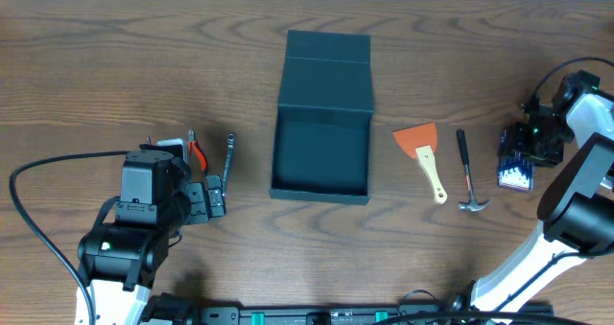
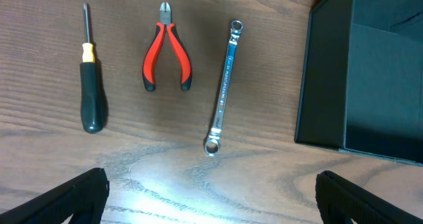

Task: Pack container
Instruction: 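Lower the right gripper and grasp the clear precision screwdriver case, then carry the case left and lower it into the black box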

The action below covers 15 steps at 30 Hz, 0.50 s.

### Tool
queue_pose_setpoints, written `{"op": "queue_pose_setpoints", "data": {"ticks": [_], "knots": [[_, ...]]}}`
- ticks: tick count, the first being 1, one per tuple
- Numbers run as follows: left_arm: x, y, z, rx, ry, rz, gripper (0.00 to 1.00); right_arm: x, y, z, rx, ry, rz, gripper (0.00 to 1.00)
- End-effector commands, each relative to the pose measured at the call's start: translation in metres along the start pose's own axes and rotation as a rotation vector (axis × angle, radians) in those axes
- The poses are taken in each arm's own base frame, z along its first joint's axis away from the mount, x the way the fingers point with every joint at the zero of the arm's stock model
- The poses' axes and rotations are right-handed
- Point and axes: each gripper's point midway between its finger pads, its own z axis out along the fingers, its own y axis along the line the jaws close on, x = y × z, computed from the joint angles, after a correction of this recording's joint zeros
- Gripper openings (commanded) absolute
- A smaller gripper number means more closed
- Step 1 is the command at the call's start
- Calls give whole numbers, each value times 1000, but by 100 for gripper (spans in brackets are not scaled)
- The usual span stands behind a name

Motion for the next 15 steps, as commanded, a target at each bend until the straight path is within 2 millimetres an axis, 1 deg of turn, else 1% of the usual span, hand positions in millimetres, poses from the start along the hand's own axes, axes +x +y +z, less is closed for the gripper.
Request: {"op": "queue_pose_setpoints", "data": {"ticks": [1,4,7,9,11,15], "knots": [[-7,-2,-5,10,-21,-13,98,11,10,9,-57,45,36,46],[-7,-2,-5,10,-21,-12,99,6,10,-4,-51,20,33,42],[-7,-2,-5,10,-21,-12,99,2,9,-19,-43,-18,31,29],[-7,-2,-5,10,-20,-12,99,0,9,-30,-37,-46,29,25],[-7,-2,-5,10,-21,-12,99,-2,9,-44,-30,-79,28,22],[-7,-2,-5,10,-20,-12,99,-4,12,-75,-16,-153,35,7]]}}
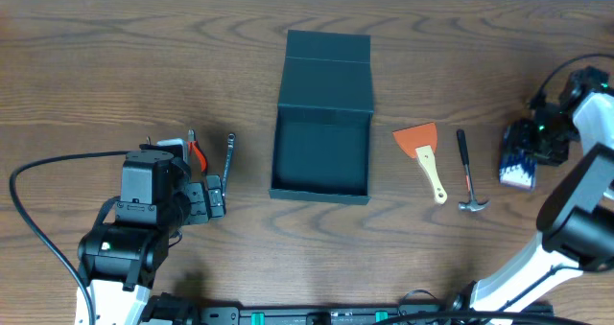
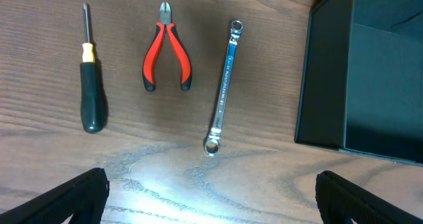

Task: Pack container
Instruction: 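Carry the case left and lower it into the black box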

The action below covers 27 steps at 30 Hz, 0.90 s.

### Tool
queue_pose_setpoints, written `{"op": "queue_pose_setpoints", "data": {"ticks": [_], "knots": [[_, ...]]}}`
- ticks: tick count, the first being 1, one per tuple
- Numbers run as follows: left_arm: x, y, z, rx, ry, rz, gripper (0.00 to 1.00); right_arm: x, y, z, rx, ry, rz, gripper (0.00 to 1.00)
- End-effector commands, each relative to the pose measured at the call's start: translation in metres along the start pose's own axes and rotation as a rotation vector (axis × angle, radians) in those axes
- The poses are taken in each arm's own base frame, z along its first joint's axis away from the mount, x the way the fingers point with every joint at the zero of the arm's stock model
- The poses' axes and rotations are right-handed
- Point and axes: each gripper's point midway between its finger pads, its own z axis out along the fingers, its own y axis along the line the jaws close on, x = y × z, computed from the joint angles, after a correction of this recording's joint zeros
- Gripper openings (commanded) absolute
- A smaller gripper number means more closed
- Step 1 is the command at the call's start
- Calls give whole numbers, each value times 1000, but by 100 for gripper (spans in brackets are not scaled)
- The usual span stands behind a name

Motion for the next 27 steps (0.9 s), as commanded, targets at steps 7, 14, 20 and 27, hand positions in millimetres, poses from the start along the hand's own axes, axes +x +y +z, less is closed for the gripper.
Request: {"op": "queue_pose_setpoints", "data": {"ticks": [7,14,20,27], "knots": [[-7,-2,-5,10,-20,-12,99,-7,30,-104,16,-254,-21,1],[-7,-2,-5,10,-20,-12,99,2,109,-174,-14,-454,-228,1],[-7,-2,-5,10,-20,-12,98,35,223,-212,-118,-589,-562,1],[-7,-2,-5,10,-19,-12,99,100,358,-225,-269,-688,-1023,1]]}}
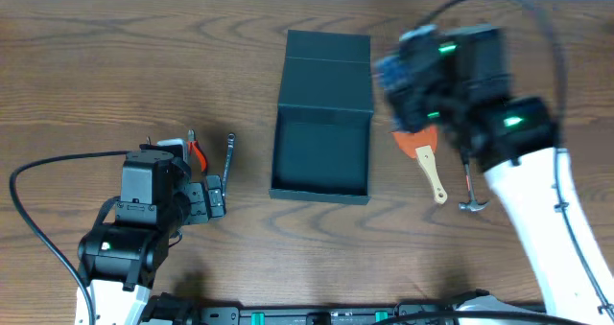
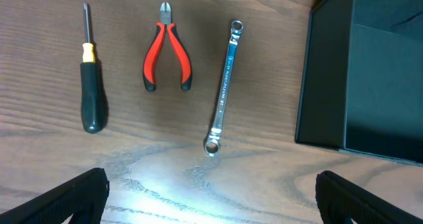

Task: Pack container
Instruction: 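Carry the case left and lower it into the black box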

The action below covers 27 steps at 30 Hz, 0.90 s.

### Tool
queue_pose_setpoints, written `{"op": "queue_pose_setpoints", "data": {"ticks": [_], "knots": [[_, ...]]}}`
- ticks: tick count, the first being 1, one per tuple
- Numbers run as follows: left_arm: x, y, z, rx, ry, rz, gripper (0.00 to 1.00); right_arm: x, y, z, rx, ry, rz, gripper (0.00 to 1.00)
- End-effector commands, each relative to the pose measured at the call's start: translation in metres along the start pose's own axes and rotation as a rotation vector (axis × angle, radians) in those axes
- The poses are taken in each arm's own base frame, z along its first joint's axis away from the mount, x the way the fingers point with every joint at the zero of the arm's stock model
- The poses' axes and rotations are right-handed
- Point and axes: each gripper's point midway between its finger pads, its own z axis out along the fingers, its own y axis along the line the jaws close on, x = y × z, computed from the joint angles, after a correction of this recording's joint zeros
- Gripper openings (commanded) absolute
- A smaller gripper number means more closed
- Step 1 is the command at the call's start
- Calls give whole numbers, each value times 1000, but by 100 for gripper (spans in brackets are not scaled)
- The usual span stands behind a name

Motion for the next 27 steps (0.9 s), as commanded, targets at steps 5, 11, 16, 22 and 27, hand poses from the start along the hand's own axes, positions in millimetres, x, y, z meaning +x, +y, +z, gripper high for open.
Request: {"op": "queue_pose_setpoints", "data": {"ticks": [5,11,16,22,27], "knots": [[-4,-1,-5,7,-9,-13,99,-7,105,29,-193,3,-362,1],[0,0,-5,3,6,-13,99,26,123,82,-235,157,-512,1],[3,1,-5,-1,21,-14,99,44,109,114,-236,232,-552,1],[3,0,-5,-1,20,-14,99,71,106,147,-314,316,-568,1],[3,0,-5,-1,20,-14,98,101,110,175,-355,412,-553,1]]}}
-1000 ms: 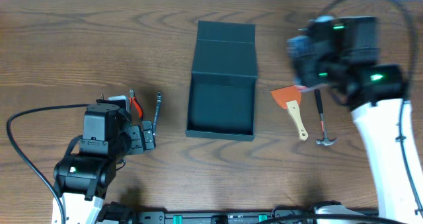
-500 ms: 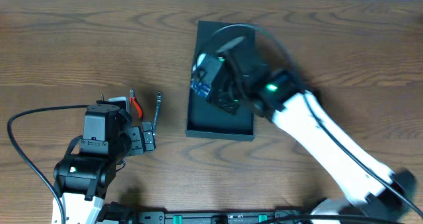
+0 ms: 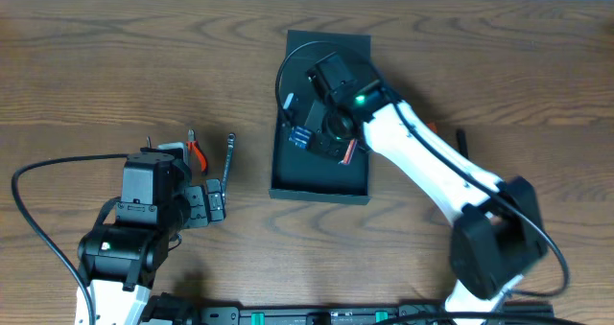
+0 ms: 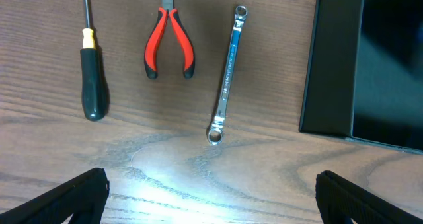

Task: Pack container
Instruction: 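Carry the case left and lower it into the black box, then open the right gripper and lift away from the box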

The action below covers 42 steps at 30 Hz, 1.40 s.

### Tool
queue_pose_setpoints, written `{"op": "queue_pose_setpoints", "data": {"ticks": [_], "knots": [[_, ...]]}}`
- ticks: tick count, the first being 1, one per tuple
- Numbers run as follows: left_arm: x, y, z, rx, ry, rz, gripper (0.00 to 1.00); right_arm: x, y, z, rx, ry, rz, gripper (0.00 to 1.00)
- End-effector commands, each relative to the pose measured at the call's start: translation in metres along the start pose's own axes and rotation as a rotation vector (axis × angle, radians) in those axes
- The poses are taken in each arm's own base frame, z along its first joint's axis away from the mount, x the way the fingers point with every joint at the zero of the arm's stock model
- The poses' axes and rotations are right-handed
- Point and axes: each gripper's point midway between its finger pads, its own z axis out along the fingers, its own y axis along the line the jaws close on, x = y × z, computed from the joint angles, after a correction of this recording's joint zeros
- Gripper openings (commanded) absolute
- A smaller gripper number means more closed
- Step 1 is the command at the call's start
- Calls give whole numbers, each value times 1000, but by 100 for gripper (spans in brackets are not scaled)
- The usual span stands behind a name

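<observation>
The dark open box (image 3: pixel 284 186) lies mid-table with its lid flap toward the far side. My right gripper (image 3: pixel 309 133) reaches down into it, shut on a blue case (image 3: pixel 299 137) held low over the box floor. My left gripper (image 4: pixel 211 204) hangs open over bare wood, left of the box (image 4: pixel 330 65). Just ahead of it lie a wrench (image 4: pixel 227 75), red-handled pliers (image 4: pixel 170 42) and a black and yellow screwdriver (image 4: pixel 91 72).
To the right of the box, the right arm hides most of an orange scraper (image 3: pixel 429 127) and a hammer (image 3: pixel 458 133). The wrench (image 3: pixel 228 157) and pliers (image 3: pixel 197 152) show beside the left arm in the overhead view.
My right gripper went with the blue case from above the box's right rim down into the box. The left wrist view shifted slightly; the tools lie where they were.
My right gripper was at the blue case near the table's right edge. It then held the case just above that spot, later over the scraper and the box's right side, and now inside the box. My left gripper stayed open by the tools.
</observation>
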Motion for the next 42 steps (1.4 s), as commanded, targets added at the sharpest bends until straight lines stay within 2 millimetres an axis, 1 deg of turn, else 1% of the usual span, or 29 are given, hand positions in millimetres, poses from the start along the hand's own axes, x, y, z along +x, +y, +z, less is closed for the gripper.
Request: {"op": "queue_pose_setpoints", "data": {"ticks": [1,5,8,10,11,12,13,16,17,18,19,20,21,22,23,25,26,27,29,32,35,36,38,39,40,42], "knots": [[-6,-2,-5,9,-17,-13,99,6,6,22,-59,29,-17,1],[-6,-2,-5,9,-17,-13,99,16,11,44,-99,75,-9,1],[-6,-2,-5,9,-17,-13,99,20,12,53,-112,94,-6,1],[-6,-2,-5,9,-17,-13,98,21,13,55,-115,99,-5,2],[-6,-2,-5,9,-17,-13,99,21,13,55,-115,99,-5,11],[-6,-2,-5,9,-17,-13,99,21,13,55,-116,99,-5,32],[-6,-2,-5,9,-17,-13,98,22,13,55,-118,103,-5,37],[-6,-2,-5,9,-17,-13,99,24,15,54,-123,110,-3,39],[-6,-2,-5,9,-17,-13,98,24,15,53,-124,112,-3,41],[-6,-2,-5,9,-17,-13,98,24,15,52,-123,111,-3,47],[-6,-2,-5,9,-17,-13,99,23,15,50,-121,107,-3,49],[-6,-2,-5,9,-17,-13,98,21,14,45,-115,99,-1,54],[-6,-2,-5,9,-17,-13,98,18,13,40,-107,88,8,63],[-6,-2,-5,9,-17,-13,98,15,11,35,-99,78,13,68],[-6,-2,-5,9,-17,-13,99,11,9,26,-86,60,18,73],[-6,-2,-5,9,-17,-13,99,3,4,8,-60,23,16,79],[-6,-2,-5,9,-17,-13,99,-2,3,-2,-47,4,15,86],[-6,-2,-5,9,-17,-13,99,-7,0,-14,-30,-20,12,99],[-6,-2,-5,9,-17,-13,99,-15,-4,-41,5,-69,8,99],[-6,-2,-5,9,-17,-13,99,-26,-12,-91,74,-164,16,99],[-6,-2,-5,9,-17,-13,99,-31,-29,-144,164,-273,100,99],[-6,-2,-5,9,-17,-13,99,-28,-40,-166,211,-312,165,99],[-6,-2,-5,9,-16,-13,99,-11,-62,-201,294,-356,335,99],[-6,-2,-5,9,-16,-13,99,0,-70,-213,318,-369,422,99],[-6,-2,-5,9,-16,-13,99,16,-78,-224,339,-376,538,99],[-6,-2,-5,9,-16,-13,99,53,-88,-235,353,-352,748,99]]}}
